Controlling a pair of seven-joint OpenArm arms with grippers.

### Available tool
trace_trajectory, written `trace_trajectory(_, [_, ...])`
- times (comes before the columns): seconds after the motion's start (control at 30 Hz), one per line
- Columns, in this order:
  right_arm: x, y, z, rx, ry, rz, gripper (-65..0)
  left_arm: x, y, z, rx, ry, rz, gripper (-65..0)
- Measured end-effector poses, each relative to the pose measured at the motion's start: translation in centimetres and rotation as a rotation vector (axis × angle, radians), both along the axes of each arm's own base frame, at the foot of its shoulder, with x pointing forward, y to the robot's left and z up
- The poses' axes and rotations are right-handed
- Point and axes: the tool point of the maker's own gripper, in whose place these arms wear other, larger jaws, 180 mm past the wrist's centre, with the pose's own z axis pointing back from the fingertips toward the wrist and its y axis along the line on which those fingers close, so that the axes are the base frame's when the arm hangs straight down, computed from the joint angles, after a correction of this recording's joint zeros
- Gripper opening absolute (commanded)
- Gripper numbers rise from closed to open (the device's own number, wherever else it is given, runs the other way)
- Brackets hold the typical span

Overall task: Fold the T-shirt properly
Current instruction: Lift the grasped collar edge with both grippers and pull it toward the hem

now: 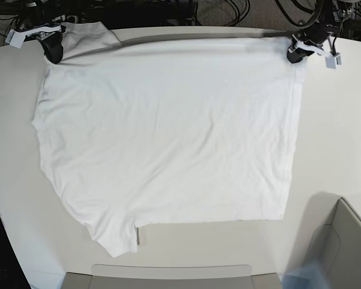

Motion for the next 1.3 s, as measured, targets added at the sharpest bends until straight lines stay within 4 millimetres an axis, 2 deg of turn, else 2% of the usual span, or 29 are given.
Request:
trace_trajectory(0.1, [0.8, 0.2, -0.2, -0.086, 0.011, 0.056, -65.0, 1.8, 1.0, 0.9, -0.013, -0.016, 0.044, -65.0])
trace_trajectory(0.27, [4.2, 1.1, -0.2, -0.235, 0.036, 0.185, -65.0, 3.9, 1.7, 1.5, -0.041, -0.012, 0.145, -65.0])
trace_trajectory(0.37, [6.3, 1.9, 0.1, -0.281, 0.059, 0.249, -65.0, 5.0, 2.2, 2.4, -0.042, -0.026, 0.196, -65.0])
trace_trajectory(0.5, [8.8, 1.9, 0.8, -0.350, 0.050, 0.281, -65.0, 6.5, 2.4, 3.0, -0.068, -0.036, 0.257, -65.0])
trace_trajectory(0.77, [12.8, 0.7, 2.0, -0.482, 0.089, 0.297, -65.0, 9.6, -0.6, 2.5, -0.120, -0.005, 0.265, -65.0])
trace_trajectory(0.9, [14.1, 0.5, 2.4, -0.534, 0.106, 0.327, -65.0, 11.7, -0.3, 3.8, -0.135, -0.047, 0.289, -65.0])
trace_trajectory(1.0, [16.0, 0.3, 2.5, -0.576, 0.091, 0.362, -65.0, 12.6, -0.2, 4.2, -0.146, -0.059, 0.309, -65.0])
trace_trajectory(1.17, [17.9, -1.0, 0.5, -0.650, 0.164, 0.387, -65.0, 14.0, -1.0, 2.5, -0.190, -0.010, 0.308, -65.0])
trace_trajectory(1.3, [19.5, -1.4, 0.6, -0.667, 0.164, 0.391, -65.0, 15.5, -1.2, 1.8, -0.144, 0.017, 0.289, -65.0])
